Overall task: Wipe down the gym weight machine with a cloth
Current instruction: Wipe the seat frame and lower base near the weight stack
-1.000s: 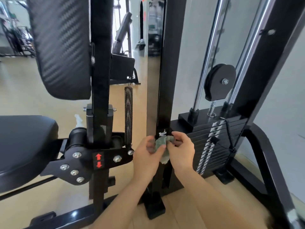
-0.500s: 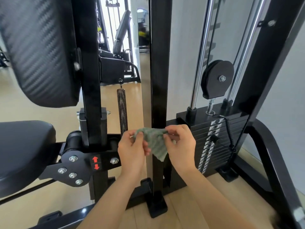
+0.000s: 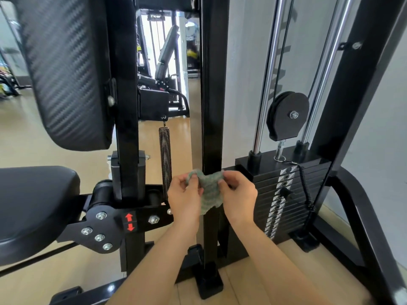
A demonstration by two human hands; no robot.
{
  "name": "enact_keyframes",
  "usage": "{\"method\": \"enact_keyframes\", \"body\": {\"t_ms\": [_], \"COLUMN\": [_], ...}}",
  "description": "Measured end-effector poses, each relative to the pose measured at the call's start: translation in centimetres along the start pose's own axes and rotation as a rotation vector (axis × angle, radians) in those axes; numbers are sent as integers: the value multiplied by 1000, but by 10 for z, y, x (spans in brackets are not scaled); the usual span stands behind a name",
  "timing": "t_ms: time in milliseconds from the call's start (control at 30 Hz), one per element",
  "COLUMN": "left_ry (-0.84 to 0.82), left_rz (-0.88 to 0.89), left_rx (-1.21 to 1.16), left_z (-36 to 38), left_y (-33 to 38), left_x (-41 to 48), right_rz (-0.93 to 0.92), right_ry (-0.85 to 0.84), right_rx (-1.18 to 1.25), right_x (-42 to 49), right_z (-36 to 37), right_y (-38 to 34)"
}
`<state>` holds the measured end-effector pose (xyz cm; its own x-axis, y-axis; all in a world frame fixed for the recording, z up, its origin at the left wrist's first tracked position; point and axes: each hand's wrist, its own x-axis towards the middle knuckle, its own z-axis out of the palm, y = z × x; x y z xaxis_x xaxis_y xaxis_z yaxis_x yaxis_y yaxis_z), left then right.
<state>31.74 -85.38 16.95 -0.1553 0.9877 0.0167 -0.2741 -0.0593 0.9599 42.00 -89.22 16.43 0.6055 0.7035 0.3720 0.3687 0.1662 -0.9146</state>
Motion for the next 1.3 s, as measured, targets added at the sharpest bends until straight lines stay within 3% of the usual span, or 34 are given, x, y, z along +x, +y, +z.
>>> {"method": "enact_keyframes", "body": {"t_ms": [200,400,567,867,1300], "left_ry": [-130,-126,-77,-94,-18], "left_rz": [225,203,214,525,787], "left_rx": [-5,232,290,253,144], "left_z": [7,-2,1,22,71], "left_y": [27,-2,0,63,174], "left_x": [-3,-17,-17,-2,17], "right_rz": [-148,38,85,-54,-199], "right_ry": [-22,-152,-110,-8,61], "right_rx": [184,5,76,167,402], "right_x": [17,1,2,40,104], "right_z": [-7,-5,-3,-12,-21], "right_y": [-22,11,3,-64,-187]}}
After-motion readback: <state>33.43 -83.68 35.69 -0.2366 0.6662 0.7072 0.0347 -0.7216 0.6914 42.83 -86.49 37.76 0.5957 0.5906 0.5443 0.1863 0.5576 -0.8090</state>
